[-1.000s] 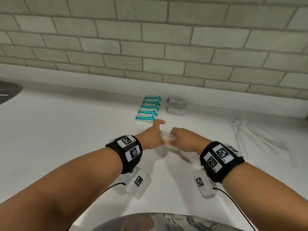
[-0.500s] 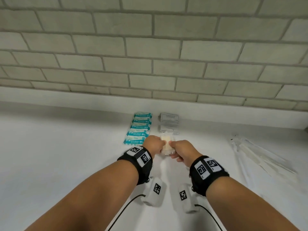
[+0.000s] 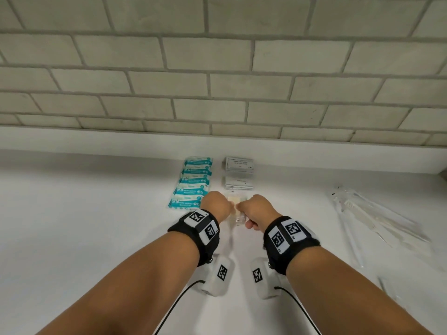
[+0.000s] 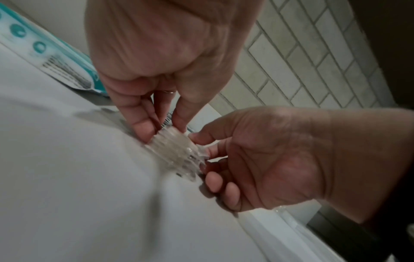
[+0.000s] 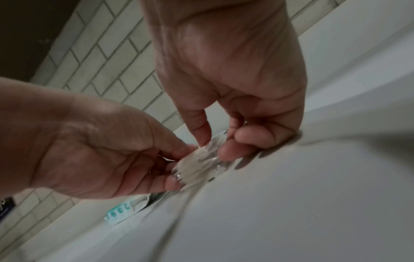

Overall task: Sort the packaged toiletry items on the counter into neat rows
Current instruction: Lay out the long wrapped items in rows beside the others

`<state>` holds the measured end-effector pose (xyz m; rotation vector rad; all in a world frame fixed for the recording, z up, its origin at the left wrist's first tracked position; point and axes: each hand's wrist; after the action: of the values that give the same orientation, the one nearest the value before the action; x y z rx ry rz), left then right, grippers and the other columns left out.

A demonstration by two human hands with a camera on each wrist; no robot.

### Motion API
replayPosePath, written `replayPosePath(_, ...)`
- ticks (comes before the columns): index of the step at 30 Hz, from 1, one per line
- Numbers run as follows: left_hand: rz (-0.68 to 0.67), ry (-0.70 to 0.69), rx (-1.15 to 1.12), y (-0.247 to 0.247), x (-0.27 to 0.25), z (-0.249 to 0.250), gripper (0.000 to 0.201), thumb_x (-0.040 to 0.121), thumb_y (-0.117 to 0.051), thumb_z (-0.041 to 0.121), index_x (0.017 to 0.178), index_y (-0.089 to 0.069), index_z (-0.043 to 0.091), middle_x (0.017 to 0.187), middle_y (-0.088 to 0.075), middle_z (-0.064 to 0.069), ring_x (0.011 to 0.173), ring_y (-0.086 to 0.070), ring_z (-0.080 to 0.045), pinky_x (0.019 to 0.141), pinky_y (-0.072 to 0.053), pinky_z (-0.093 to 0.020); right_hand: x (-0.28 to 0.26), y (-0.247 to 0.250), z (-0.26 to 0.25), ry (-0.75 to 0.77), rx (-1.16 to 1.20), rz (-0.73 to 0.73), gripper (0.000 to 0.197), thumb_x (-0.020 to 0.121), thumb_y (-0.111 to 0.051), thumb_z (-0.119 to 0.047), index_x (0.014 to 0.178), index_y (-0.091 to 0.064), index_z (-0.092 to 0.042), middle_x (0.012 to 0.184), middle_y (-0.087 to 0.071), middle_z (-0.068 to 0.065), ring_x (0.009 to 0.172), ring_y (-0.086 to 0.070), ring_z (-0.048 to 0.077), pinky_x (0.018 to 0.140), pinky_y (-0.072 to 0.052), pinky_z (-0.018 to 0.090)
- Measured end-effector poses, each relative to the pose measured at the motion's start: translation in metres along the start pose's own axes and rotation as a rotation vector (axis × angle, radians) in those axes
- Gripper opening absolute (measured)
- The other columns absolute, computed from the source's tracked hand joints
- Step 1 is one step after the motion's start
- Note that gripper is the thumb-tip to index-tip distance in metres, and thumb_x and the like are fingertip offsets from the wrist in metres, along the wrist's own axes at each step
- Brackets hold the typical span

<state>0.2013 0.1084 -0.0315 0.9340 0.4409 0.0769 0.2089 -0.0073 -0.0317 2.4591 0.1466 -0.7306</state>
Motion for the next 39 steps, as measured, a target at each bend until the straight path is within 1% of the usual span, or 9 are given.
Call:
replayPosePath(3, 0.085, -0.020, -0.112, 0.001, -0.009, 0.003, 0.036, 0.094, -0.054, 0.023, 0.123, -0.057, 0.001, 0.124, -0.061, -0.015, 0.113, -0.058, -0.029, 0.096, -0.047, -0.034, -0.004, 0.006, 0.001, -0.005, -0.005, -0.009, 0.035, 0.087, -0.061, -0.028, 0.112, -0.051, -0.006, 0.077, -0.056, 0.011, 0.043, -0.051, 0.017, 0.036, -0.036, 0.017)
replayPosePath(6, 0.183, -0.063, -0.208, 0.007, -0.022, 0.003, 0.044, 0.094, -0.056, 0.026, 0.132, -0.048, 0.007, 0.132, -0.052, -0.014, 0.120, -0.052, -0.029, 0.097, -0.042, -0.034, -0.016, 0.032, 0.007, 0.030, -0.011, -0.026, 0.044, 0.087, -0.057, -0.049, 0.112, -0.049, -0.013, 0.075, -0.054, 0.009, 0.046, -0.052, 0.018, 0.040, -0.038, 0.020)
replayPosePath(10, 0.249, -0.197, -0.263, 0.016, -0.047, 0.005, 0.048, 0.091, -0.059, 0.028, 0.135, -0.047, 0.012, 0.135, -0.047, -0.012, 0.122, -0.050, -0.028, 0.104, -0.040, -0.037, -0.058, 0.097, 0.025, 0.185, -0.062, -0.107, 0.040, 0.095, -0.053, -0.043, 0.113, -0.056, -0.007, 0.084, -0.058, 0.007, 0.061, -0.055, 0.019, 0.052, -0.042, 0.026)
replayPosePath(18, -0.031, -0.417, -0.157, -0.016, -0.111, 0.033, 0.046, 0.089, -0.063, 0.029, 0.131, -0.052, 0.015, 0.134, -0.052, -0.008, 0.122, -0.052, -0.022, 0.103, -0.043, -0.035, -0.139, 0.206, 0.103, 0.170, -0.246, 0.008, 0.023, 0.095, -0.053, -0.036, 0.107, -0.061, -0.018, 0.095, -0.069, 0.003, 0.076, -0.064, 0.019, 0.066, -0.049, 0.031)
replayPosePath(24, -0.316, -0.640, 0.329, -0.059, -0.158, 0.059, 0.046, 0.090, -0.060, 0.028, 0.134, -0.048, 0.026, 0.136, -0.046, -0.001, 0.121, -0.049, -0.020, 0.098, -0.038, -0.027, -0.170, 0.228, 0.161, 0.030, -0.602, -0.062, 0.026, 0.093, -0.055, -0.029, 0.118, -0.061, -0.028, 0.101, -0.068, -0.005, 0.091, -0.067, 0.015, 0.082, -0.053, 0.034)
replayPosePath(30, -0.277, -0.670, 0.716, -0.094, -0.177, 0.063, 0.043, 0.085, -0.056, 0.019, 0.126, -0.049, 0.027, 0.128, -0.047, -0.002, 0.118, -0.045, -0.025, 0.096, -0.040, -0.032, -0.180, 0.246, 0.196, 0.123, -0.804, 0.028, 0.027, 0.095, -0.052, -0.020, 0.119, -0.062, -0.024, 0.124, -0.058, -0.001, 0.102, -0.057, 0.019, 0.086, -0.044, 0.027)
replayPosePath(33, -0.261, -0.620, 0.712, -0.100, -0.179, 0.067, 0.032, 0.085, -0.052, 0.016, 0.116, -0.053, 0.025, 0.121, -0.054, 0.000, 0.111, -0.049, -0.021, 0.090, -0.040, -0.029, -0.186, 0.251, 0.207, 0.134, -0.885, 0.021, 0.033, 0.094, -0.051, -0.040, 0.108, -0.062, -0.012, 0.107, -0.063, 0.001, 0.088, -0.057, 0.019, 0.077, -0.044, 0.028)
replayPosePath(36, -0.284, -0.555, 0.664, -0.103, -0.182, 0.075, 0.018, 0.087, -0.049, 0.020, 0.104, -0.055, 0.020, 0.113, -0.053, -0.003, 0.097, -0.051, -0.020, 0.082, -0.041, -0.026, -0.186, 0.233, 0.227, 0.110, -0.954, -0.057, 0.044, 0.084, -0.055, -0.059, 0.090, -0.058, -0.016, 0.084, -0.059, -0.004, 0.080, -0.058, 0.018, 0.067, -0.044, 0.030)
replayPosePath(39, -0.228, -0.482, 0.503, -0.108, -0.185, 0.082, 0.006, 0.090, -0.047, 0.021, 0.093, -0.047, 0.016, 0.100, -0.053, -0.003, 0.086, -0.050, -0.020, 0.069, -0.037, -0.028, -0.173, 0.222, 0.232, 0.139, -0.964, -0.125, 0.025, 0.083, -0.061, -0.037, 0.077, -0.053, -0.014, 0.073, -0.054, -0.003, 0.079, -0.059, 0.024, 0.062, -0.042, 0.028)
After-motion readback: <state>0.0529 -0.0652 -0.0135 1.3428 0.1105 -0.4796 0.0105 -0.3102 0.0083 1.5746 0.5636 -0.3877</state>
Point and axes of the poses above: each hand's wrist, its own x-axis towards the middle knuckle, its own y-axis out of the back of the hand, z = x × y
